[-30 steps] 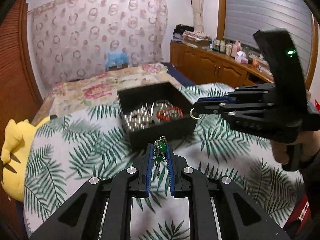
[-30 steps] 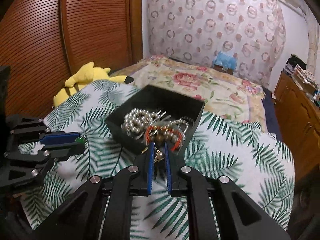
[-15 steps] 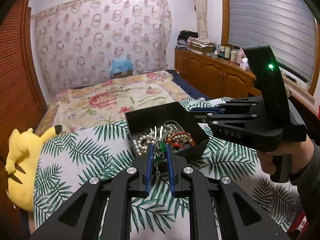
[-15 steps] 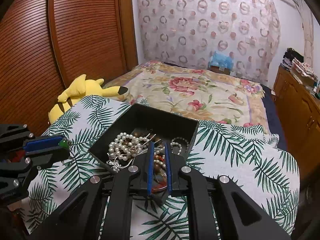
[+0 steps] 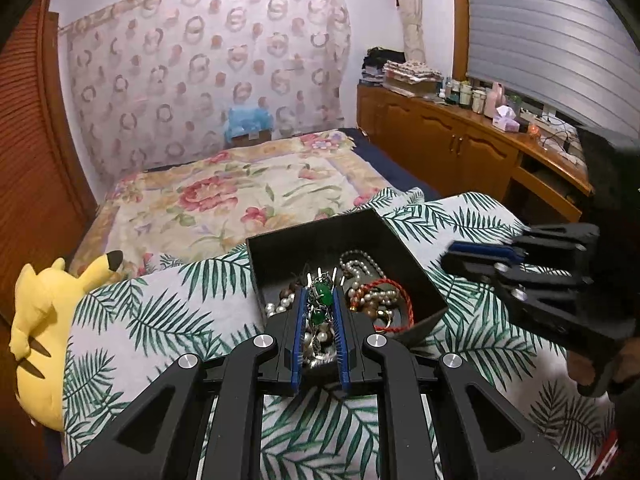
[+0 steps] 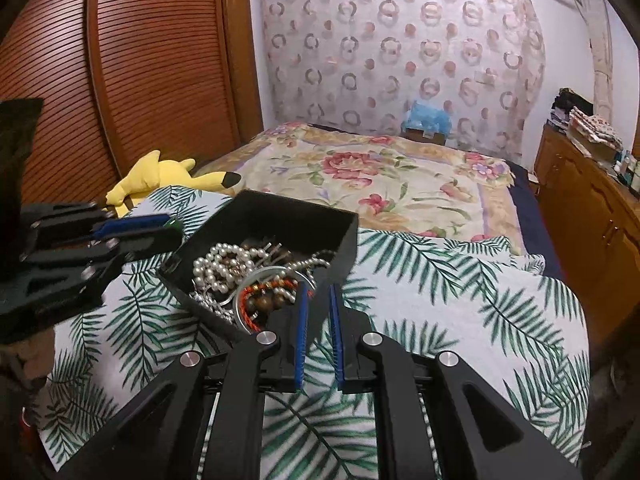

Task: Organize jewelry
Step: 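Lower the pendant into the black box with the left tool while the right drops the ring in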

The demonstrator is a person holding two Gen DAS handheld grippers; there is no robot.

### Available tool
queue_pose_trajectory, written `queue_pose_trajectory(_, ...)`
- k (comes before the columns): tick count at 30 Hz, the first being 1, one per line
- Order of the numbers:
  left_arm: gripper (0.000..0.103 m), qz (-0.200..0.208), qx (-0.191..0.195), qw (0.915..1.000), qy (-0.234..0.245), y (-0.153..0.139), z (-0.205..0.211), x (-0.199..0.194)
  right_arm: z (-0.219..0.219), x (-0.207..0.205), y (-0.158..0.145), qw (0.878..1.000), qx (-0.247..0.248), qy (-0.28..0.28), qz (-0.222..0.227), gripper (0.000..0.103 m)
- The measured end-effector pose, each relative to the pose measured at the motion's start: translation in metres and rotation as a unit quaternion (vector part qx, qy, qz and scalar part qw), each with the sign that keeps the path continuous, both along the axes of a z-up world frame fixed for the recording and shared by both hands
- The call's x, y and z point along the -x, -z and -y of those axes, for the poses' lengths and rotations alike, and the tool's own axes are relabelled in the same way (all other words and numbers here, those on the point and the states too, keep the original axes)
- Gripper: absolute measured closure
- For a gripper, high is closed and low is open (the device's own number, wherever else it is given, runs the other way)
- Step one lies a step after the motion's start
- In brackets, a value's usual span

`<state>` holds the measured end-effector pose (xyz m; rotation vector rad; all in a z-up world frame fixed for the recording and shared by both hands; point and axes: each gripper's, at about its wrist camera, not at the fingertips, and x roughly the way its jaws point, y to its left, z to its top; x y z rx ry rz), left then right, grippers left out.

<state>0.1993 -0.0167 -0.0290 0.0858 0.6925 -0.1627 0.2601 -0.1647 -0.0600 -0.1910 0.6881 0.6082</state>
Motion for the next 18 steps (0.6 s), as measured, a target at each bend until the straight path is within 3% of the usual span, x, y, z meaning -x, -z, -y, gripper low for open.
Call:
queue_pose_trajectory(9, 0.091, -0.023, -0.013, 0.9996, -0.005, 0.014, 0.014, -0.033, 0.024, 0.011, -0.001, 1.000, -0.015, 0.009, 0.005, 0.090)
queue_pose_trajectory(18, 0.091, -0.014, -0.015, 0.9998, -0.009, 0.002, 0.020, -0.045, 0.035, 0.017, -0.003, 1.000, -0.024, 0.016, 0.009, 0.089)
